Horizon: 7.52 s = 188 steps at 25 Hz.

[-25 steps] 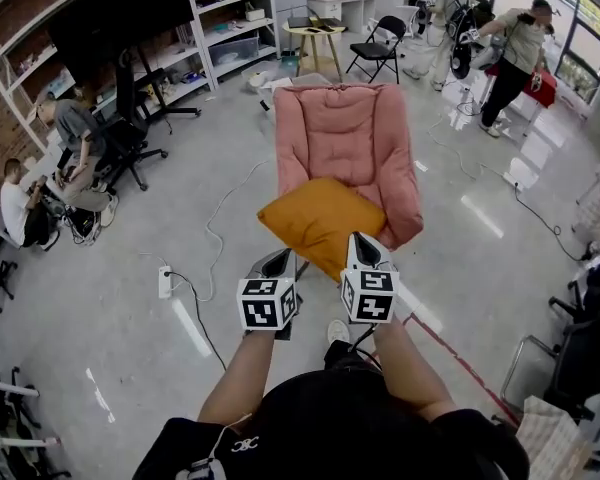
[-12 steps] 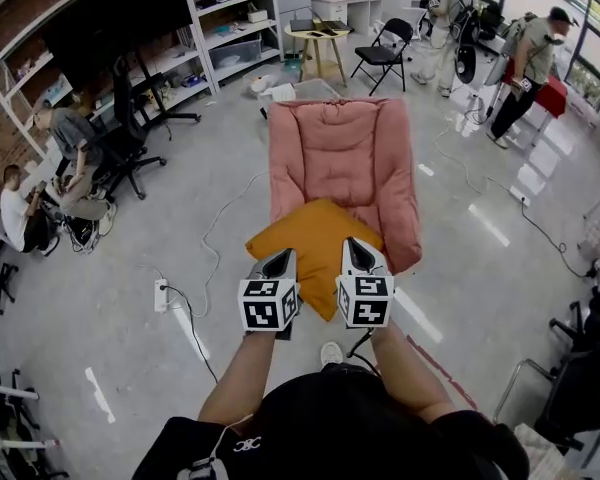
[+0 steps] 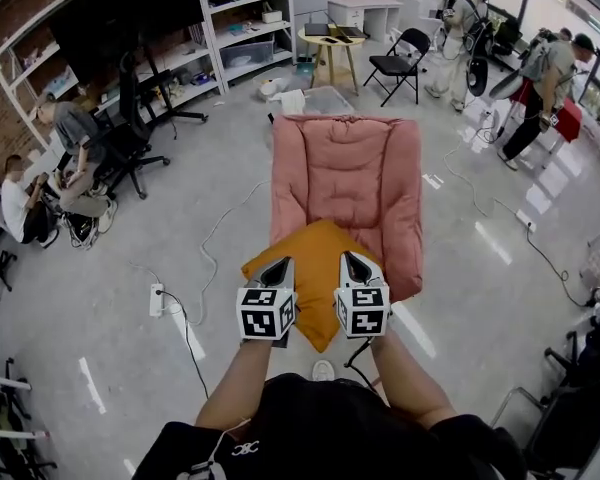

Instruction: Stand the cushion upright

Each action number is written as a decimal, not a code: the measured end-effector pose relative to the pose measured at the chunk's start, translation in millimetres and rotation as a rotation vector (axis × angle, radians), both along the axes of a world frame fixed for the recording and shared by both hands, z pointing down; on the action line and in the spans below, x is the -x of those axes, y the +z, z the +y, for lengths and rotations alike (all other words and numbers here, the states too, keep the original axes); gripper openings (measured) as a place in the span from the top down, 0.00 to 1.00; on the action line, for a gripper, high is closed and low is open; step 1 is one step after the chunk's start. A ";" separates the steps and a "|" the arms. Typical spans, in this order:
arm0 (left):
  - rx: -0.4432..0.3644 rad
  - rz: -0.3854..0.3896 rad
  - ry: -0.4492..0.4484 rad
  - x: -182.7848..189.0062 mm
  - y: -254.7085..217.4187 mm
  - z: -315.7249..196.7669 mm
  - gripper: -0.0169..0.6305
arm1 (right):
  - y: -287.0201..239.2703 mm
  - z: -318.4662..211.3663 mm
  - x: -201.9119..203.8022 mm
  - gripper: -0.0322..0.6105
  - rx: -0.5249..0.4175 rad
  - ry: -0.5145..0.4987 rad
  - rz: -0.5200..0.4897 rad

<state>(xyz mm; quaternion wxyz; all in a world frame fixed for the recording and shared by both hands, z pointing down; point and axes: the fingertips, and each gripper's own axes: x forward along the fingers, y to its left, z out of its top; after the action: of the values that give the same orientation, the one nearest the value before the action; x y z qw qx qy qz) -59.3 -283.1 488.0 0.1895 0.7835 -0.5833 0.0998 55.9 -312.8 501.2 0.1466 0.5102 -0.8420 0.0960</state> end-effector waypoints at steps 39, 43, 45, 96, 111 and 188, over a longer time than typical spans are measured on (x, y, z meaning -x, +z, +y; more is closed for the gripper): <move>0.251 0.048 -0.088 72.0 96.0 10.6 0.98 | 329.0 78.5 86.7 0.39 0.612 -0.480 0.683; 0.261 0.045 -0.108 73.5 101.9 19.8 0.98 | 345.3 71.6 70.0 0.42 0.515 -0.412 0.861; 0.258 0.039 -0.112 74.3 100.7 23.3 0.98 | 344.0 69.5 65.7 0.54 0.481 -0.390 0.888; 0.130 0.035 0.243 14.1 56.5 -103.6 0.98 | 138.3 -189.4 -58.5 0.93 0.156 0.045 0.824; 0.144 -0.008 0.145 -19.7 56.5 -216.8 0.98 | 138.1 -355.3 -110.9 0.94 0.114 0.013 0.830; -0.018 0.000 0.225 -8.3 19.2 -62.5 0.98 | -14.0 -44.3 13.9 0.95 -0.070 0.114 -0.100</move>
<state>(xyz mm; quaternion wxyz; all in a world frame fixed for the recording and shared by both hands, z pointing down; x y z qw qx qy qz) -51.0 -345.6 507.1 0.1701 0.8458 -0.4924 0.1154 42.0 -357.1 487.1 0.0806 0.5566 -0.8208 0.0999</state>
